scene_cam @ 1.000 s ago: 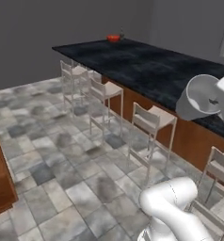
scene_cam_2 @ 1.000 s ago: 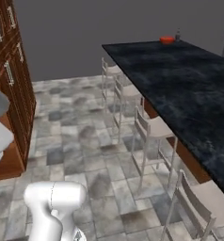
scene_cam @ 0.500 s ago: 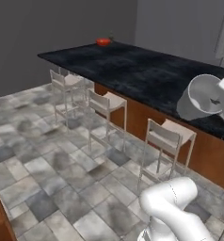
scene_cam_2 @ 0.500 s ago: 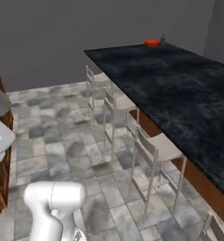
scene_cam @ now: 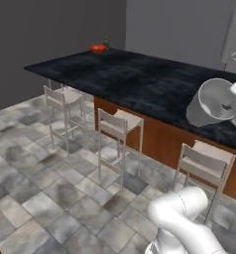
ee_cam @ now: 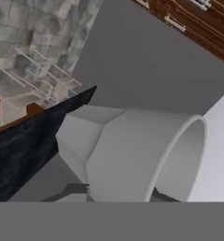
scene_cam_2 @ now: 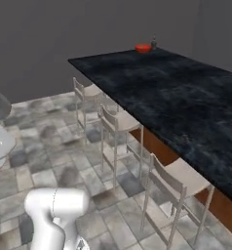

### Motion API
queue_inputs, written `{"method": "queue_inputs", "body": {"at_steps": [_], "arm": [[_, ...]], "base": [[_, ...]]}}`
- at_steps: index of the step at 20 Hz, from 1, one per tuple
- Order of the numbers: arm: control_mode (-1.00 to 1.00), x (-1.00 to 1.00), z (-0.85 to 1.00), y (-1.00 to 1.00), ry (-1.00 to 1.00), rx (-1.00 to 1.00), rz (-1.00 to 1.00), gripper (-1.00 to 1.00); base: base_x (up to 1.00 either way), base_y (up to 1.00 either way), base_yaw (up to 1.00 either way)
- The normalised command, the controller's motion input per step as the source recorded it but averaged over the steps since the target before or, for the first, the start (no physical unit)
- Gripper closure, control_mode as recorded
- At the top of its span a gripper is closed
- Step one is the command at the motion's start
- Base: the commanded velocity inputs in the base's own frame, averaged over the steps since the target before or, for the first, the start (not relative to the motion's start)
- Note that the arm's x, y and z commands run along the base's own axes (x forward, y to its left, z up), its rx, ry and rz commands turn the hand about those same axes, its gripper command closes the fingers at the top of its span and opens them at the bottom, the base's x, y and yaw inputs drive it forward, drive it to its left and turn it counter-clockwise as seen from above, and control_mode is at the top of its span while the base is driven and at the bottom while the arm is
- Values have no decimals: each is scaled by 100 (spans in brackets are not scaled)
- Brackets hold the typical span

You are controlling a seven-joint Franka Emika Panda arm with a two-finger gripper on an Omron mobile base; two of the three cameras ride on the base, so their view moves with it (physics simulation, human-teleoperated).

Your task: There is a bowl on the dining counter. Grab a lemon wedge from the fridge and place it in the bowl. Then get the liquor bottle and glass cup from the cabinet and place them next to the bowl.

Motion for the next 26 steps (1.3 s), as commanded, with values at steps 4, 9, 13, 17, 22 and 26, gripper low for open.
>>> {"method": "queue_inputs", "body": {"at_steps": [4, 9, 13, 17, 22, 26], "arm": [[100, 0, 0, 0, 0, 0, 0, 100], [100, 0, 0, 0, 0, 0, 0, 100], [100, 0, 0, 0, 0, 0, 0, 100], [100, 0, 0, 0, 0, 0, 0, 100], [100, 0, 0, 0, 0, 0, 0, 100], [100, 0, 0, 0, 0, 0, 0, 100]], "base": [[100, 68, -20], [100, 62, -13], [100, 71, -11], [100, 71, -12], [100, 69, -23], [100, 69, -31]]}}
